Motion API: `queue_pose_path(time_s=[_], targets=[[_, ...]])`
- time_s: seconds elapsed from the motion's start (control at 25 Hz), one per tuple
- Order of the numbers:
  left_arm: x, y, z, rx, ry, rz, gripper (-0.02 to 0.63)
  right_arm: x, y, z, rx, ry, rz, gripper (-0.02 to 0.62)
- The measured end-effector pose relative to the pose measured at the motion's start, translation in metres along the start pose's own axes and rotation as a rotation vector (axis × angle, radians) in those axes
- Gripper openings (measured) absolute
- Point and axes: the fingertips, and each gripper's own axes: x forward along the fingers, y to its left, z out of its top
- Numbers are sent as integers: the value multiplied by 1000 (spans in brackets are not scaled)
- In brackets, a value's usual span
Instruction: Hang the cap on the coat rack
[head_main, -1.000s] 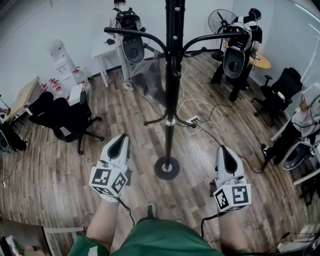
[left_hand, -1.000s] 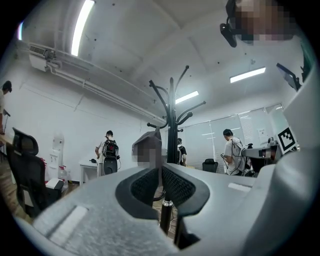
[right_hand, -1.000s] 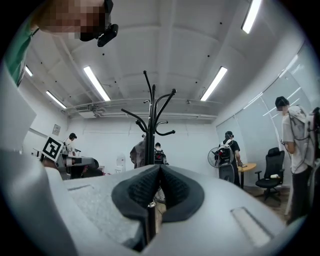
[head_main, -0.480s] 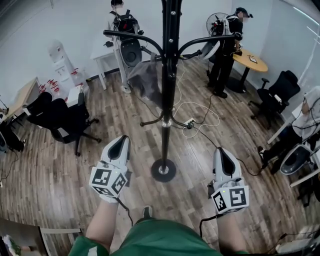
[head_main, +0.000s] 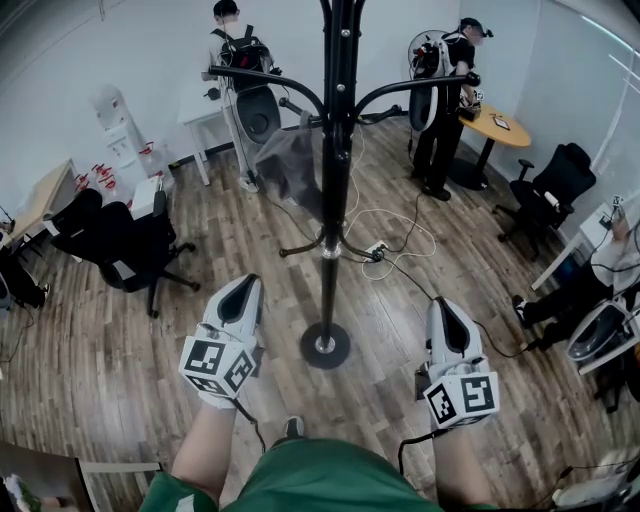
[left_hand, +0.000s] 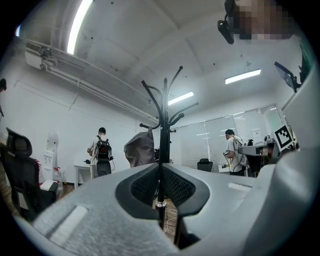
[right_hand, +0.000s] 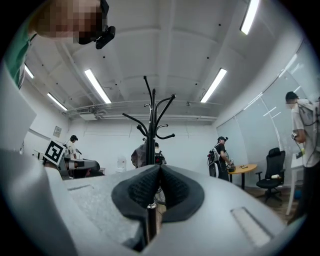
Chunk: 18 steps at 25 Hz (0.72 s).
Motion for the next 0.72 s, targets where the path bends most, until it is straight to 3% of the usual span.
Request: queue_pose_path(time_s=[0.72], targets=[[-1, 9, 0, -13, -4, -15, 28, 5, 18, 7, -44, -17, 26, 2]])
